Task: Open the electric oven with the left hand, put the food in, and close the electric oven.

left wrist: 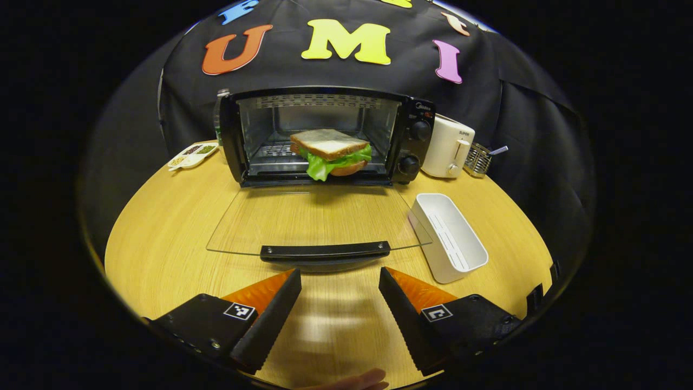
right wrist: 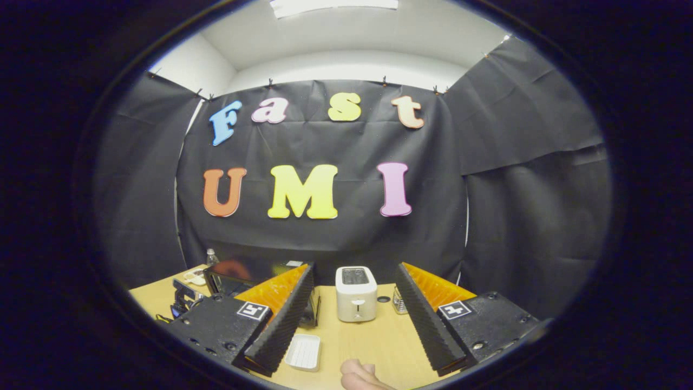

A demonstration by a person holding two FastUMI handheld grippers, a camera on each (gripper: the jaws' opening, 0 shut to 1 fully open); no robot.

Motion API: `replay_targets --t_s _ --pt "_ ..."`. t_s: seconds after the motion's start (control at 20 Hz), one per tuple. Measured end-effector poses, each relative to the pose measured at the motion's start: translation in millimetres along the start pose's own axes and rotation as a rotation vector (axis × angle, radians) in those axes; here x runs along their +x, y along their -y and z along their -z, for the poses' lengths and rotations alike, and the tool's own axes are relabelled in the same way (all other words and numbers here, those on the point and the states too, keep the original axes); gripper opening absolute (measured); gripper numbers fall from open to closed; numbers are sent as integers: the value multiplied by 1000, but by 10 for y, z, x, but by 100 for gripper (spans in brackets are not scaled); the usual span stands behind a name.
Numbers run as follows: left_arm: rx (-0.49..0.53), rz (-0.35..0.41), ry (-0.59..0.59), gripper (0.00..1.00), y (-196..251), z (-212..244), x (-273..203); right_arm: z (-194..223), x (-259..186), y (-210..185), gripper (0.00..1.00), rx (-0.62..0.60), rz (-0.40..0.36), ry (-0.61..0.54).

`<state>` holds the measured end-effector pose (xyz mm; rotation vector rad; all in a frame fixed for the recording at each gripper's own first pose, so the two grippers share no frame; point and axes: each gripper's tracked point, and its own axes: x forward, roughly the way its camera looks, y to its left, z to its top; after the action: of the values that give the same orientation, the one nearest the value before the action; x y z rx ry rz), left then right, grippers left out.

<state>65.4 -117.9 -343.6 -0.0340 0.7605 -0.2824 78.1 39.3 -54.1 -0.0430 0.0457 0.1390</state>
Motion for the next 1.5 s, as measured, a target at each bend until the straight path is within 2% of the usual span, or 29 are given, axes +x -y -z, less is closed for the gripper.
replay_targets --t_s 0.25,0.4,0.45,0.5,0.7,0.9,1.05,1.1,1.15,1.2,1.5 --pt "6 -74 -34 95 -90 18 211 31 -5 137 98 27 -9 20" --pt "4 -87 -42 94 -138 -19 244 111 25 126 98 37 -30 6" --pt "0 -86 -44 100 -133 -41 234 127 33 134 99 42 -33 1" --pt "-4 -84 -38 94 -133 -53 219 135 38 134 99 48 -37 -1" --pt "-18 -90 38 93 -121 -240 86 128 17 33 98 45 -84 21" --pt "7 -117 115 93 -140 -493 -25 170 10 8 98 29 -92 20" --pt "98 -170 262 93 -199 -859 -112 163 2 79 98 42 -68 37" --pt "108 -180 266 84 -218 -895 -92 167 2 91 98 46 -66 37" --pt "109 -185 270 96 -217 -911 -131 193 -2 90 98 50 -67 34" --pt "106 -186 291 98 -214 -984 -140 215 -7 94 99 53 -69 28" --pt "127 -199 364 98 -241 -1314 -121 281 -6 166 98 53 -61 7"
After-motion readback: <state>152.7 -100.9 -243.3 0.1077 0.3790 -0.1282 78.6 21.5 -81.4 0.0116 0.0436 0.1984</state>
